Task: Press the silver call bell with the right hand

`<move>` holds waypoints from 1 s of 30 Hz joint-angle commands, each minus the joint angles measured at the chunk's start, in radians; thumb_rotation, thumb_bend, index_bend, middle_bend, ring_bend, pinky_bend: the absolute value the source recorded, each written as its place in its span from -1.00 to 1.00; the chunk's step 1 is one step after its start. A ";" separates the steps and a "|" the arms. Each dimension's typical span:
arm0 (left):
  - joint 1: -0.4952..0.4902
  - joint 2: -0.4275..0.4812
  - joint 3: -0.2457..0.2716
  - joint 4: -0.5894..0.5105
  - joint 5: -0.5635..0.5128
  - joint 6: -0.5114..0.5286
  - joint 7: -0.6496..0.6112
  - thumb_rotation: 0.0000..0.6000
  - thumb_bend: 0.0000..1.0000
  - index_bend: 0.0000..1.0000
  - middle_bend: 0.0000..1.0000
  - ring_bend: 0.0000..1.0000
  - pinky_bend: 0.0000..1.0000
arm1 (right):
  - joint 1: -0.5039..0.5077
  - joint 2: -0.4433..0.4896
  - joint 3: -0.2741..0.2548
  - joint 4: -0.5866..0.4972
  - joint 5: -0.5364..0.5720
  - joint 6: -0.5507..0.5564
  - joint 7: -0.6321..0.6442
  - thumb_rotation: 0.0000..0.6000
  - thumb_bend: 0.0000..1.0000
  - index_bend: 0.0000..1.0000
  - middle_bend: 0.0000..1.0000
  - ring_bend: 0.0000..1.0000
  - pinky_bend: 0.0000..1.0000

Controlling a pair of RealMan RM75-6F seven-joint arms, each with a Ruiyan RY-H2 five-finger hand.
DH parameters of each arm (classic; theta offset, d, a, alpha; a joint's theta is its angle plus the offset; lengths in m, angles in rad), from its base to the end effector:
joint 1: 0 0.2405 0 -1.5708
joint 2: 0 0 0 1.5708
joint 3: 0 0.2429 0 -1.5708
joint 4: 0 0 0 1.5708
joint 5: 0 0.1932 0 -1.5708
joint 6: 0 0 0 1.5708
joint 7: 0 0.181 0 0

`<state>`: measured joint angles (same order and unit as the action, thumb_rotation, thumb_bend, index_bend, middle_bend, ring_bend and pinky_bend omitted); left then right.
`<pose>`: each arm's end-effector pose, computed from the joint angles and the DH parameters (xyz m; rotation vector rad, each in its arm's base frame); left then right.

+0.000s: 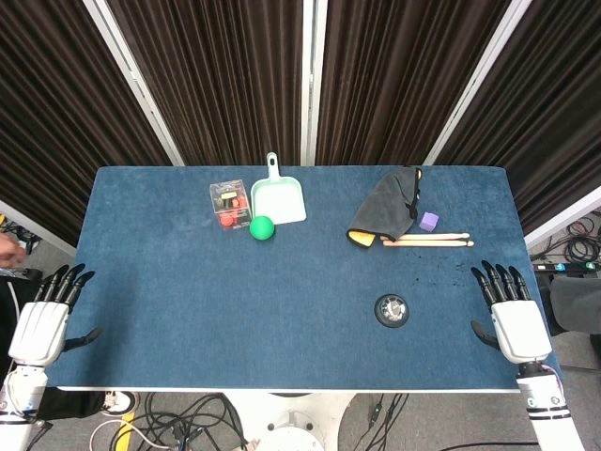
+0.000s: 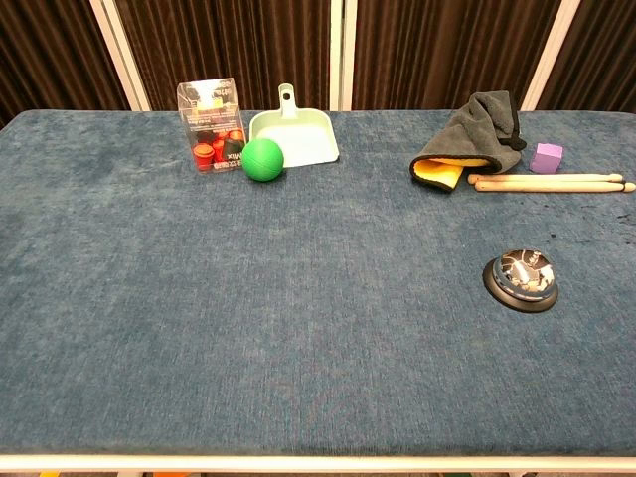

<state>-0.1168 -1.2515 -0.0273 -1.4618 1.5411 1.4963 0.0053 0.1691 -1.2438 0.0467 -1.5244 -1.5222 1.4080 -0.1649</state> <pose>-0.2959 0.2219 0.1357 -1.4462 -0.8577 -0.9255 -0.2803 -0.2391 0.1226 1.5374 -0.7946 0.8358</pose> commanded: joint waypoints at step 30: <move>0.000 0.003 0.003 -0.001 -0.005 -0.009 -0.003 1.00 -0.82 -0.71 -0.89 -1.00 -0.73 | 0.014 -0.035 -0.020 0.044 -0.086 0.027 0.032 1.00 1.00 -1.00 0.64 0.57 0.49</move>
<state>-0.1169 -1.2488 -0.0248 -1.4632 1.5362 1.4872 0.0022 0.1805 -1.2712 0.0330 -1.4896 -1.5972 1.4340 -0.1355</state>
